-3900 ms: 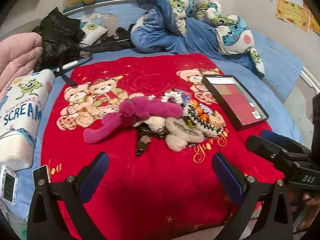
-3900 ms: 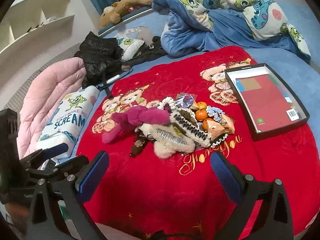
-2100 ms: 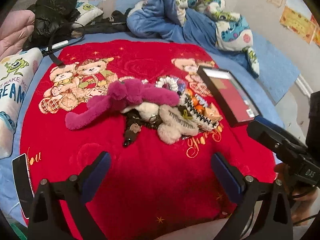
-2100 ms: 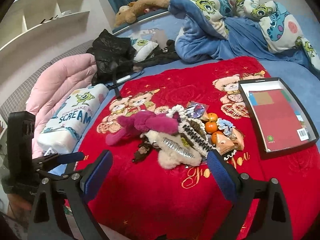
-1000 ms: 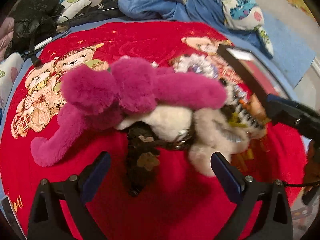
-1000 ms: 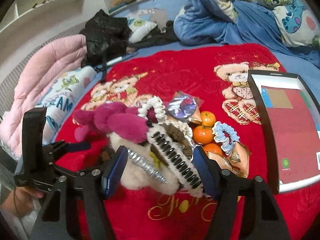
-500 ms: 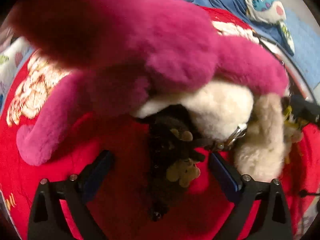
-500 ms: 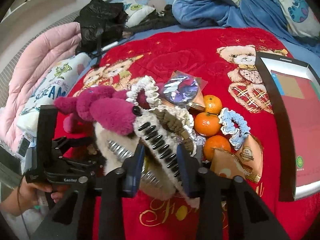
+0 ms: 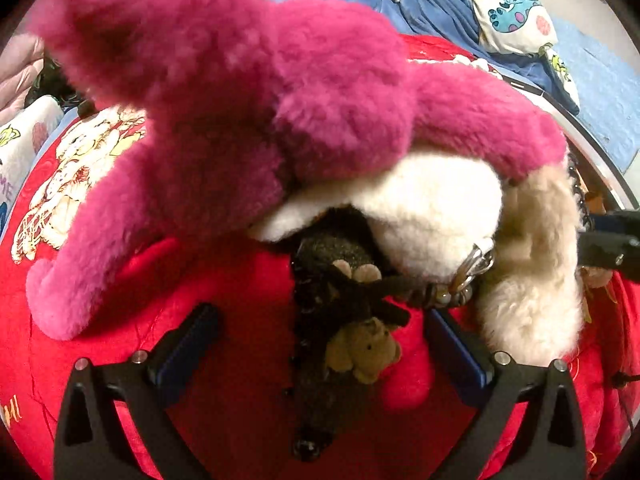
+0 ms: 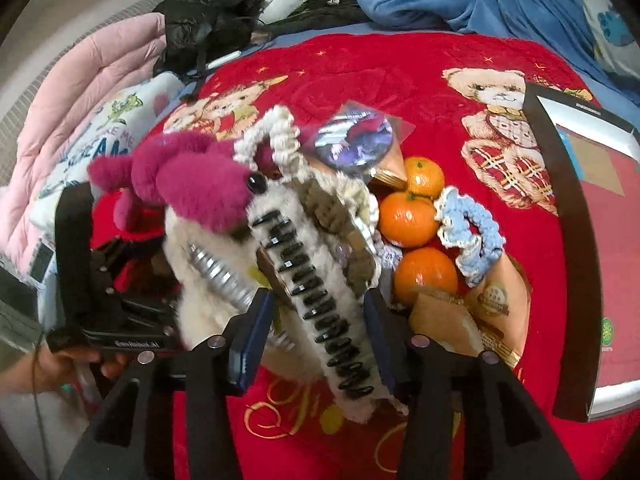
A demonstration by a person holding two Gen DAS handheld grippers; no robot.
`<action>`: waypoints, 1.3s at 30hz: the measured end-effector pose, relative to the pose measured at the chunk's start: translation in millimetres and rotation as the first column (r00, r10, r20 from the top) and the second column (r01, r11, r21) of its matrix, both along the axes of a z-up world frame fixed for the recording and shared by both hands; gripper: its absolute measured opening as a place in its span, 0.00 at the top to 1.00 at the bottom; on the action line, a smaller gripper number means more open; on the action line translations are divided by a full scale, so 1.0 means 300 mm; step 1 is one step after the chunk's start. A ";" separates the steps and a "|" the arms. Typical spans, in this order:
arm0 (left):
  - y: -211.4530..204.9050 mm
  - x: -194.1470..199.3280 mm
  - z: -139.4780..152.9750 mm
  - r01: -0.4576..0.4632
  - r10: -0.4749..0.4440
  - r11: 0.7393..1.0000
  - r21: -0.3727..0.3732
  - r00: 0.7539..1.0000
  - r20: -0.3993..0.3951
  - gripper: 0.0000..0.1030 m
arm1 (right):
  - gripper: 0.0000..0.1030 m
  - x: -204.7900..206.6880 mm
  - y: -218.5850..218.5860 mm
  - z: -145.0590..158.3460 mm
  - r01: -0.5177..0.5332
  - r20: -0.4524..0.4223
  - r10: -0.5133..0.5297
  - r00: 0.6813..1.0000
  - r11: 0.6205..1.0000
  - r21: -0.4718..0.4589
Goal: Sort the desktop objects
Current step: 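Grasp the brown monkey plush with the left gripper while the right grasps the white fuzzy comb, then carry the monkey plush and fuzzy comb in both grippers over the black tray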
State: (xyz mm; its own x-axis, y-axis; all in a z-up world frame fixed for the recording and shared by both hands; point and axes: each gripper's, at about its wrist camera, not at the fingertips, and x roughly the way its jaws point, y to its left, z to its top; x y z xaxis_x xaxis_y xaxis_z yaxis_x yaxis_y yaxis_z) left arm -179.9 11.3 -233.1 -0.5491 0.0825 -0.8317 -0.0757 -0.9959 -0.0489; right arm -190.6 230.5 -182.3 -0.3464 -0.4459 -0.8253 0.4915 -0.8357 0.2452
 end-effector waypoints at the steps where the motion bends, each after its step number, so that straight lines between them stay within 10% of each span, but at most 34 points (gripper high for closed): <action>1: 0.004 -0.002 0.000 0.000 0.000 1.000 -0.002 1.000 0.000 0.00 | 0.56 -0.001 0.004 -0.015 0.008 0.016 -0.008 1.000 1.000 -0.004; 10: 0.023 -0.010 0.015 -0.013 0.013 1.000 0.015 1.000 -0.022 0.08 | 0.62 0.004 0.049 -0.040 0.113 0.055 -0.106 0.993 0.984 -0.135; 21: 0.032 0.021 0.061 -0.058 0.062 0.996 0.062 0.996 -0.065 0.60 | 0.75 0.084 0.108 -0.028 0.182 0.116 -0.155 0.981 0.944 -0.276; 39: 0.044 0.123 0.222 -0.039 0.049 0.997 0.071 0.989 -0.138 0.70 | 0.75 0.174 0.141 0.084 0.189 0.055 -0.181 0.982 0.932 -0.310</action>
State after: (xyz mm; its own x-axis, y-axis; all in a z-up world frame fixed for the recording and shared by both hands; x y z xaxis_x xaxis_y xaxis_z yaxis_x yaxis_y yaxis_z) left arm -142.8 24.5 -166.5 -0.6635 0.1098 -0.7401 -0.0428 -0.9931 -0.1089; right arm -138.5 272.9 -157.0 -0.4284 -0.6123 -0.6645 0.3255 -0.7906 0.5187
